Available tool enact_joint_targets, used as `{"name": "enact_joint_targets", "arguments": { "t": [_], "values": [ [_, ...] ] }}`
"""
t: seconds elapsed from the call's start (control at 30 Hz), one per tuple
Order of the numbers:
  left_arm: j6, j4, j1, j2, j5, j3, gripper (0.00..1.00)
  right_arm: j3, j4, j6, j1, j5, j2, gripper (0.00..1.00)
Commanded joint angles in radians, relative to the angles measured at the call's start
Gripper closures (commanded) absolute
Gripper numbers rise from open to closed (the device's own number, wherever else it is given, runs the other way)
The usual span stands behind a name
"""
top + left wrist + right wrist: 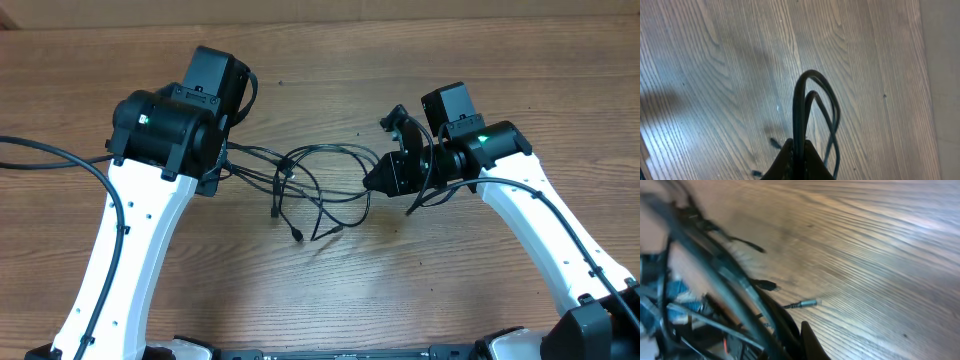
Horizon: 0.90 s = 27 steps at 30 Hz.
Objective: Untangle cables
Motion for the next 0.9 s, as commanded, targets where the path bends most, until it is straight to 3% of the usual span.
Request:
{"name": "enact_joint_targets", "arguments": {
  "t": [0.0, 0.23, 0.47, 0.5, 0.6, 0.67, 0.73, 0.87],
  "values": [
    [-0.043, -0.023, 0.008, -0.003, -0.159, 0.009, 0.95, -0.003, -0.019, 0.145, -0.004, 0.197, -0.002, 0.96],
    [-0.046, -0.071, 0.008, -0.003, -0.281, 0.009, 0.96, -0.003, -0.068, 0.149, -0.004, 0.269, -0.002, 0.96],
    [-0.015, -0.074, 0.008, -0.003, -0.301, 0.009, 0.96, -0.003, -0.061, 0.148, -0.004, 0.286, -0.002, 0.95],
    [0.029, -0.069, 0.008, -0.002, -0.291, 0.009, 0.96, -0.003, -0.047, 0.148, -0.004, 0.286, -0.002, 0.70],
    [0.138, -0.044, 0.007, -0.002, -0.253, 0.009, 0.96, -0.003, -0.011, 0.148, -0.004, 0.283, -0.002, 0.32],
    [0.222, -0.020, 0.007, -0.002, -0.231, 0.009, 0.96, -0.003, 0.018, 0.148, -0.004, 0.282, -0.002, 0.13],
    [0.311, 0.008, 0.007, -0.002, -0.207, 0.009, 0.96, -0.003, 0.050, 0.147, -0.004, 0.275, -0.002, 0.02],
    [0.547, 0.106, 0.007, -0.002, -0.116, 0.009, 0.96, -0.003, 0.123, 0.135, -0.004, 0.188, -0.002, 0.00]
  ]
}}
